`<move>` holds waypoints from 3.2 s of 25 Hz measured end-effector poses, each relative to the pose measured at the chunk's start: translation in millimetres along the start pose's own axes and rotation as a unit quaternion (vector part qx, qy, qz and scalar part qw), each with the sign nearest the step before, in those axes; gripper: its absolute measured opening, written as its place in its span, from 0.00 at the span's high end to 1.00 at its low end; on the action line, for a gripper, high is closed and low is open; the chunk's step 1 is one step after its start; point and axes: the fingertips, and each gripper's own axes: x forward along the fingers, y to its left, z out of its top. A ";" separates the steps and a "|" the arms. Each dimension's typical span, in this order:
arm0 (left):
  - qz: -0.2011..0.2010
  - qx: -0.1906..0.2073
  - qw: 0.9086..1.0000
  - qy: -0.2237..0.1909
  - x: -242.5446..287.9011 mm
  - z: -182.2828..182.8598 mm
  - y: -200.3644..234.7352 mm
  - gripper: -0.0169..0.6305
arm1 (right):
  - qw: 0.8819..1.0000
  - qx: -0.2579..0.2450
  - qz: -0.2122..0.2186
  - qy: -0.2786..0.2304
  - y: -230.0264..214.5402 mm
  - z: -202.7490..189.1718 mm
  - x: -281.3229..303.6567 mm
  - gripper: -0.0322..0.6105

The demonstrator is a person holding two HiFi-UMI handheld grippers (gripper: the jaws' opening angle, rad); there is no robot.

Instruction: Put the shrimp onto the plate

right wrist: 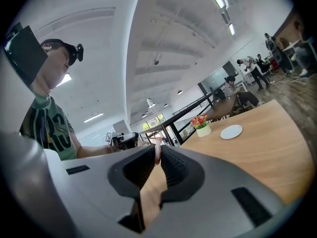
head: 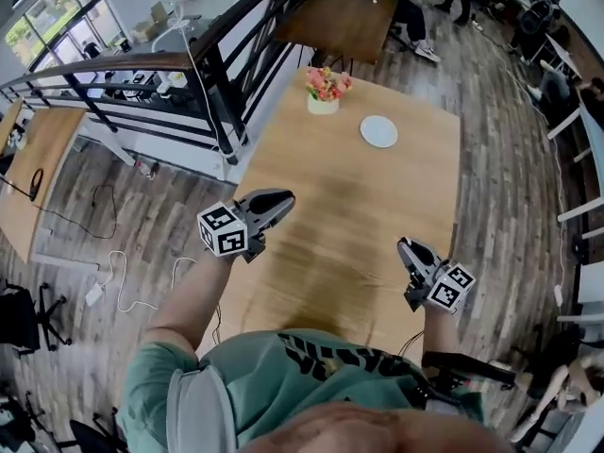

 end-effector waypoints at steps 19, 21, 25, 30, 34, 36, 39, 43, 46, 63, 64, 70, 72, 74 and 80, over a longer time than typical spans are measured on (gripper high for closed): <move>0.071 0.082 0.989 0.105 104.6 -9.9 297.0 0.90 | 0.987 -0.130 -0.097 0.021 -294.7 63.2 133.5 0.88; 0.062 0.078 0.989 0.105 131.7 -19.3 312.8 0.90 | 0.985 -0.133 -0.106 0.026 -321.8 62.5 146.7 0.88; 0.036 0.068 0.991 0.110 186.6 -48.9 333.3 0.90 | 0.981 -0.150 -0.113 0.049 -362.1 55.6 186.5 0.88; 0.015 0.043 0.993 0.111 243.1 -91.9 338.1 0.90 | 0.977 -0.160 -0.111 0.085 -401.0 44.6 233.4 0.88; 0.002 0.040 0.993 0.108 271.8 -112.3 339.4 0.90 | 0.974 -0.167 -0.109 0.109 -418.7 31.1 264.7 0.88; 0.001 0.034 0.995 0.096 281.5 -114.1 340.2 0.90 | 0.972 -0.171 -0.109 0.122 -425.1 24.0 275.5 0.88; -0.003 0.025 0.997 0.076 292.3 -112.0 337.5 0.90 | 0.967 -0.182 -0.110 0.142 -430.6 15.8 284.1 0.88; -0.010 0.015 0.998 0.066 295.5 -116.6 337.6 0.90 | 0.962 -0.192 -0.109 0.159 -436.4 5.6 298.3 0.88; -0.020 0.018 0.997 0.067 297.1 -120.0 334.3 0.90 | 0.959 -0.198 -0.112 0.170 -443.1 -1.6 305.5 0.88; -0.043 0.035 0.996 0.074 300.5 -122.2 321.9 0.90 | 0.946 -0.228 -0.130 0.190 -457.6 -7.6 314.4 0.88; -0.043 0.036 0.996 0.074 300.5 -122.1 321.7 0.90 | 0.945 -0.230 -0.129 0.191 -457.8 -7.8 314.6 0.88; -0.045 0.034 0.996 0.071 300.0 -120.7 321.9 0.90 | 0.951 -0.230 -0.101 0.181 -443.9 -2.9 318.3 0.65; -0.045 0.034 0.996 0.070 299.4 -120.7 322.1 0.90 | 0.950 -0.235 -0.098 0.180 -440.5 -2.6 320.3 0.60; -0.046 0.035 0.996 0.069 299.1 -121.0 321.5 0.90 | 0.950 -0.238 -0.097 0.180 -438.2 -3.6 321.4 0.60; -0.046 0.037 0.996 0.065 299.6 -119.8 321.3 0.90 | 0.951 -0.230 -0.095 0.185 -438.2 -8.0 320.7 0.60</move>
